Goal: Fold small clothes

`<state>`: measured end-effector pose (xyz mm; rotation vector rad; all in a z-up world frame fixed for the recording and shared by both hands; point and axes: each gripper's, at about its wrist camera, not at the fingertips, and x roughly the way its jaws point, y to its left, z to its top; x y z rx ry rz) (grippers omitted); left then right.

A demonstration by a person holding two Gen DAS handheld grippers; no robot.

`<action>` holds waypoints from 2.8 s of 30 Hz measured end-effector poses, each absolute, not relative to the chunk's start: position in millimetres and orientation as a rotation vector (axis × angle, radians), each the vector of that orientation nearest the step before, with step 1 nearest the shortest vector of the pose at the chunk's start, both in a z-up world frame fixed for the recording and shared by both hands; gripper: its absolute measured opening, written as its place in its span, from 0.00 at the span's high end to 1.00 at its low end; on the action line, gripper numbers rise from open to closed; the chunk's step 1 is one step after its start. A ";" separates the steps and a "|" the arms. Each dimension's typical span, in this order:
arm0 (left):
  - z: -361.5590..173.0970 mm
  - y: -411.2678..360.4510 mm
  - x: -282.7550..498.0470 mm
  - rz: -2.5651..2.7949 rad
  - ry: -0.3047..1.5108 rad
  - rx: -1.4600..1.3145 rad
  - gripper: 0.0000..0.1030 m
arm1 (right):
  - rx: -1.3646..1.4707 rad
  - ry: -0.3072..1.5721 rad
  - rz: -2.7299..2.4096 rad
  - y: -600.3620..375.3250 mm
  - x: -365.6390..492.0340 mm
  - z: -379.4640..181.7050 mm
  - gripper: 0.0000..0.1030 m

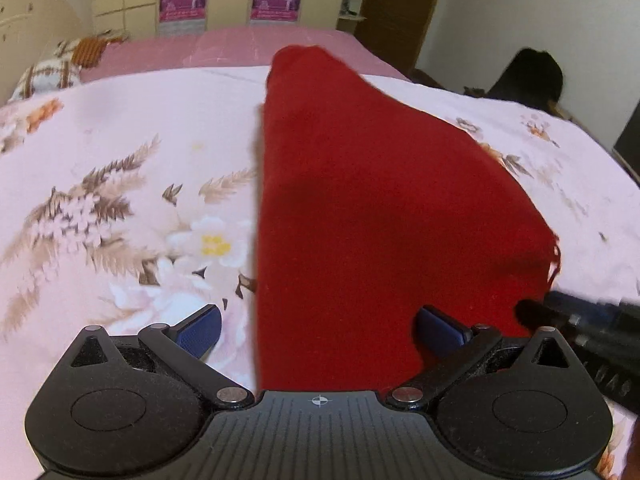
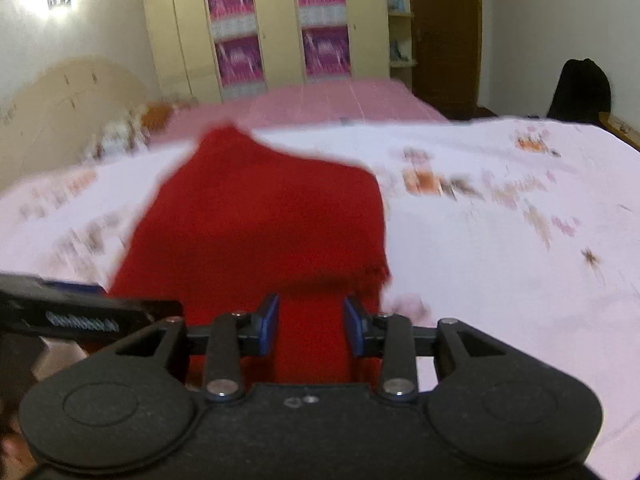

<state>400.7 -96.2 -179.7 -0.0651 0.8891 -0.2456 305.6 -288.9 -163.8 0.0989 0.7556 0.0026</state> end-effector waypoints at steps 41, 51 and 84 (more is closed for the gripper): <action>-130.8 -101.9 414.4 -0.228 0.786 -0.023 0.00 | 0.134 0.716 -0.078 -302.4 301.2 -129.7 0.61; -161.9 -109.5 464.0 -0.194 0.860 -0.071 0.00 | 0.180 0.750 -0.024 -320.7 373.9 -162.0 0.61; -179.0 -112.6 482.3 -0.345 0.952 -0.233 0.00 | 0.518 0.815 0.132 -358.5 392.2 -193.9 0.48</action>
